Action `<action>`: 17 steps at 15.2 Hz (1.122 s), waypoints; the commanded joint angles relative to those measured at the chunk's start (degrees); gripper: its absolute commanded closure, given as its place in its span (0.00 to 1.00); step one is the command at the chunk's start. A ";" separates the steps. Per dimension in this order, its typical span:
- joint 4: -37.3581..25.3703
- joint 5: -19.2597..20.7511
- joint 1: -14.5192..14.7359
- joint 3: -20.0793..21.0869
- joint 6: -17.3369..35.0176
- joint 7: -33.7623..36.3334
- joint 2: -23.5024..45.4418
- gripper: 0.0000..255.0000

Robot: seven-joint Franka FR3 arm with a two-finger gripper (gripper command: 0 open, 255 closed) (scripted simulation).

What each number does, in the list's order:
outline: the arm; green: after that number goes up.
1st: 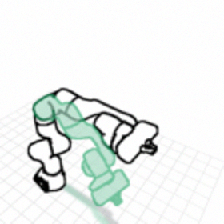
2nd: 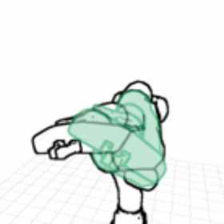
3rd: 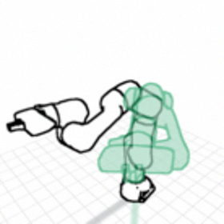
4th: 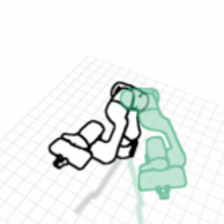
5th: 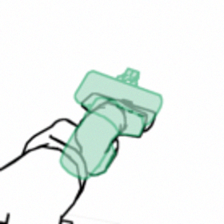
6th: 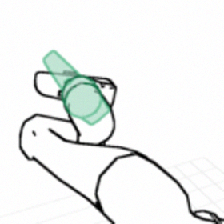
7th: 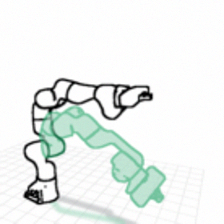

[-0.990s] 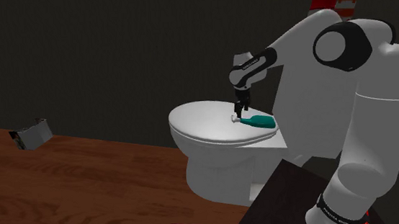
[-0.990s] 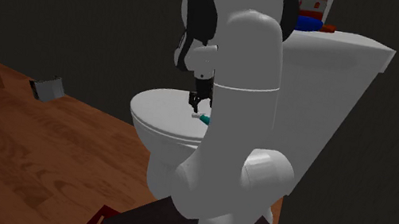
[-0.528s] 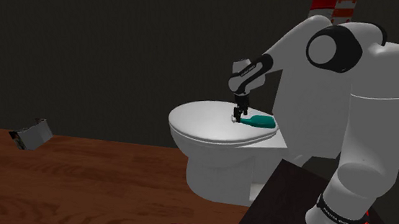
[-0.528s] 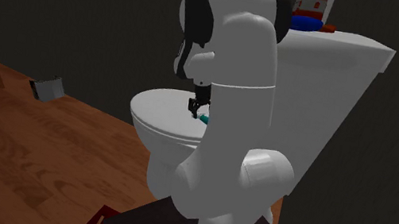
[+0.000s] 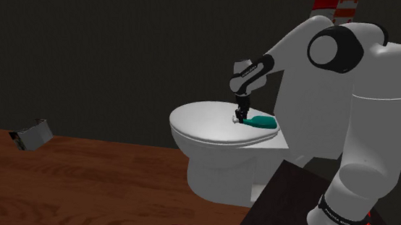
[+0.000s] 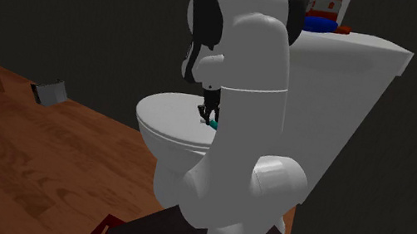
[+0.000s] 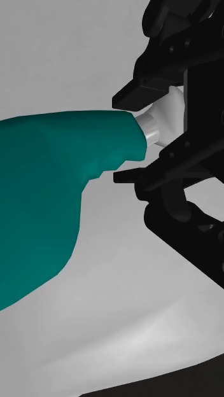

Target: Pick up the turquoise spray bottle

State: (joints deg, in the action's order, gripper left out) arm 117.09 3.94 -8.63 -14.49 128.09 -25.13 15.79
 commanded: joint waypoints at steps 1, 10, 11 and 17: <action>0.02 0.00 -0.01 -0.01 -0.01 0.00 0.01 1.00; -1.96 0.71 0.30 -0.25 -5.42 0.01 -3.49 1.00; -2.27 0.78 0.33 -0.27 -6.11 0.01 -3.89 1.00; -4.36 1.18 0.51 -0.35 -10.30 -0.07 -6.04 1.00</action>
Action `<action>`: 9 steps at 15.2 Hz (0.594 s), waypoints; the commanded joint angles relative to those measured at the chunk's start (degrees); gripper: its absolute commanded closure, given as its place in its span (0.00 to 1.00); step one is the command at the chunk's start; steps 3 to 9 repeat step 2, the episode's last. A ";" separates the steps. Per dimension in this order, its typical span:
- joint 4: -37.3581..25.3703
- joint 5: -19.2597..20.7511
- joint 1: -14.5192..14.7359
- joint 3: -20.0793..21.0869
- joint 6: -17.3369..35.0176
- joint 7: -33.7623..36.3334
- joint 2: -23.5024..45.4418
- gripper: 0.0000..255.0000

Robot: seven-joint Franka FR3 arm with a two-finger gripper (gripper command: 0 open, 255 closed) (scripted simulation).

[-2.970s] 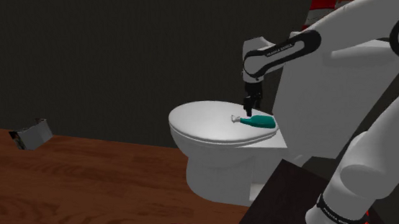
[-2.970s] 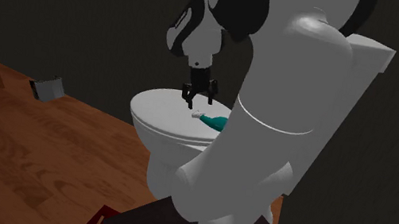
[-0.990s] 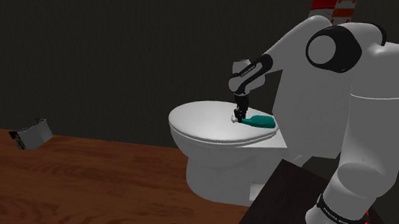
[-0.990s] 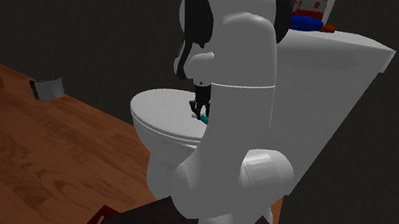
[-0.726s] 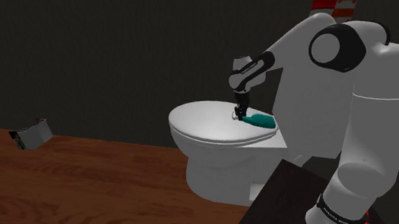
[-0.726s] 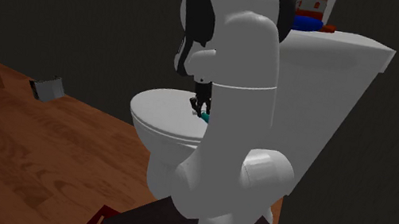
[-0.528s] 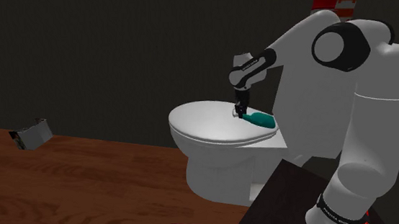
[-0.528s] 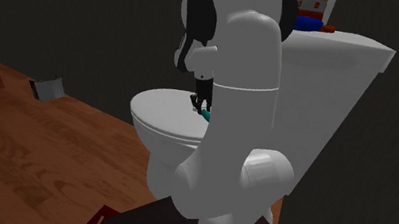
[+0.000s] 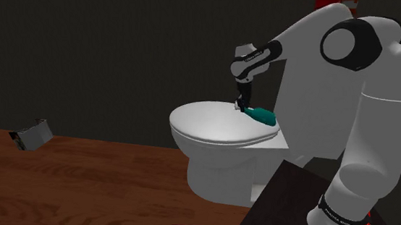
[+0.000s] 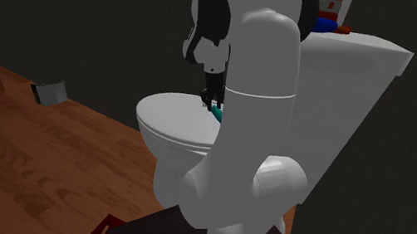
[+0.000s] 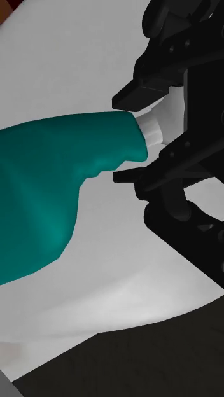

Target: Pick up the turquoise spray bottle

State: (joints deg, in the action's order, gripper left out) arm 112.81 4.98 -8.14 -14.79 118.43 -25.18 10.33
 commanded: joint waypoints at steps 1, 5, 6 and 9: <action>-0.12 0.15 0.03 -0.04 -0.75 -0.02 -0.64 1.00; -0.13 0.15 0.03 -0.04 -0.75 -0.02 -0.63 1.00; -0.13 0.15 0.03 -0.04 -0.75 -0.02 -0.63 1.00; -0.13 0.15 0.03 -0.04 -0.75 -0.02 -0.63 1.00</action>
